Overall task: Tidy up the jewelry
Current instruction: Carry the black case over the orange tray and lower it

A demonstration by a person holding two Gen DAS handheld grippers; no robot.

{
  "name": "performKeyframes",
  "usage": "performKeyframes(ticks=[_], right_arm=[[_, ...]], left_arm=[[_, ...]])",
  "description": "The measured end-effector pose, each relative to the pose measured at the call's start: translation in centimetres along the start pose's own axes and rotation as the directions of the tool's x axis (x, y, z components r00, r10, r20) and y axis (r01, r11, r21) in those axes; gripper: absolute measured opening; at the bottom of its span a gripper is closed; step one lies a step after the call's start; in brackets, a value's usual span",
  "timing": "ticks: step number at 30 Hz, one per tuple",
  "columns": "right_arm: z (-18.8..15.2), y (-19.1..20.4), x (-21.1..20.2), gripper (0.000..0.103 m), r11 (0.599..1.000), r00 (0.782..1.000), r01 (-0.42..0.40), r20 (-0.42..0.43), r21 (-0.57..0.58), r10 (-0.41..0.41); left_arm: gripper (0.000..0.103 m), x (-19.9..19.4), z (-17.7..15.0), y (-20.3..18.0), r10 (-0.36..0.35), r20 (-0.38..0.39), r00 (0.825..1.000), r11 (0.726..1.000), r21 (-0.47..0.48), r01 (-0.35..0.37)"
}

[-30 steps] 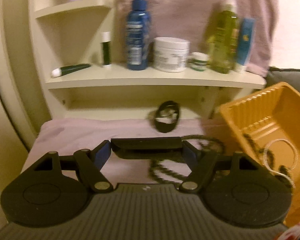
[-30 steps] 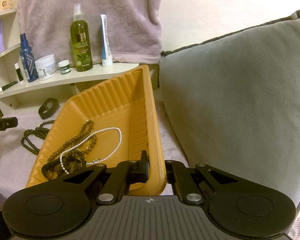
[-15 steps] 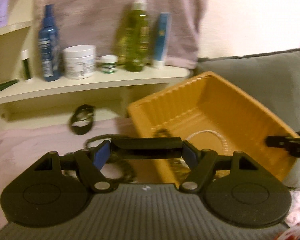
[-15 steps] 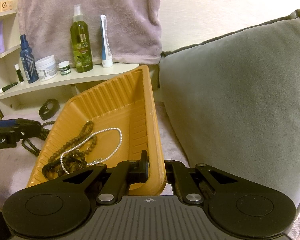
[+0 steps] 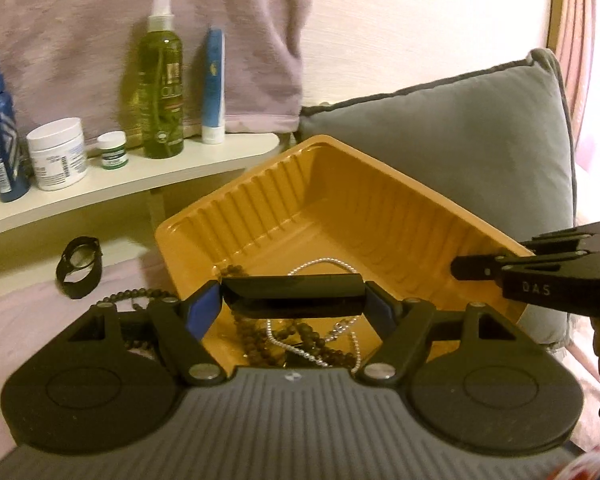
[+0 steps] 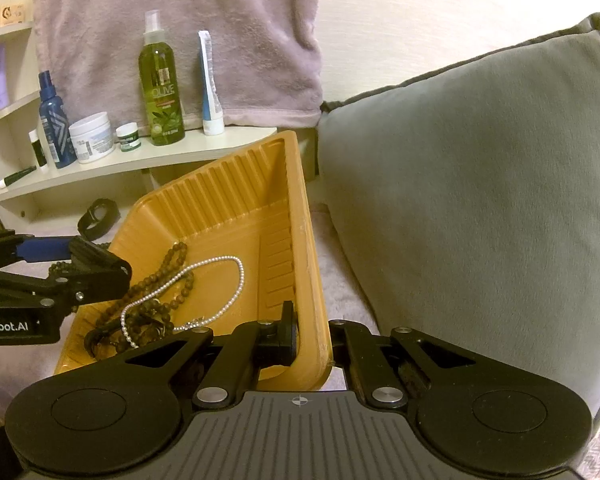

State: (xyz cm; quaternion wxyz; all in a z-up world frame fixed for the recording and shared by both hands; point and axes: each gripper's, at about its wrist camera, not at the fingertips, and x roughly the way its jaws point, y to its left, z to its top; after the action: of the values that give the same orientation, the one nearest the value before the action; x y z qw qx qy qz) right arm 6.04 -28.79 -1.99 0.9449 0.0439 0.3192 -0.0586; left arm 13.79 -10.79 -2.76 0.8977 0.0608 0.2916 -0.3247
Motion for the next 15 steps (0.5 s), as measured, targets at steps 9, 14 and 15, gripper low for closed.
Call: performKeyframes(ticks=[9, 14, 15], right_arm=[[0.0, 0.0, 0.0, 0.005, 1.000, 1.000, -0.001, 0.000, 0.003, 0.001], [0.0, -0.1, 0.1, 0.005, 1.000, 1.000, -0.003, -0.002, 0.007, 0.003], [0.0, -0.1, 0.2, 0.005, 1.000, 1.000, -0.004, -0.002, 0.008, 0.004]], left_arm=[[0.074, 0.8, -0.1, -1.0, -0.035, -0.028, 0.999, 0.998, 0.059, 0.037], [0.074, 1.3, -0.3, -1.5, -0.058, -0.048, 0.997, 0.995, 0.080, 0.061], [0.074, 1.4, -0.3, -1.6, -0.062, -0.051, 0.997, 0.994, 0.085, 0.066]])
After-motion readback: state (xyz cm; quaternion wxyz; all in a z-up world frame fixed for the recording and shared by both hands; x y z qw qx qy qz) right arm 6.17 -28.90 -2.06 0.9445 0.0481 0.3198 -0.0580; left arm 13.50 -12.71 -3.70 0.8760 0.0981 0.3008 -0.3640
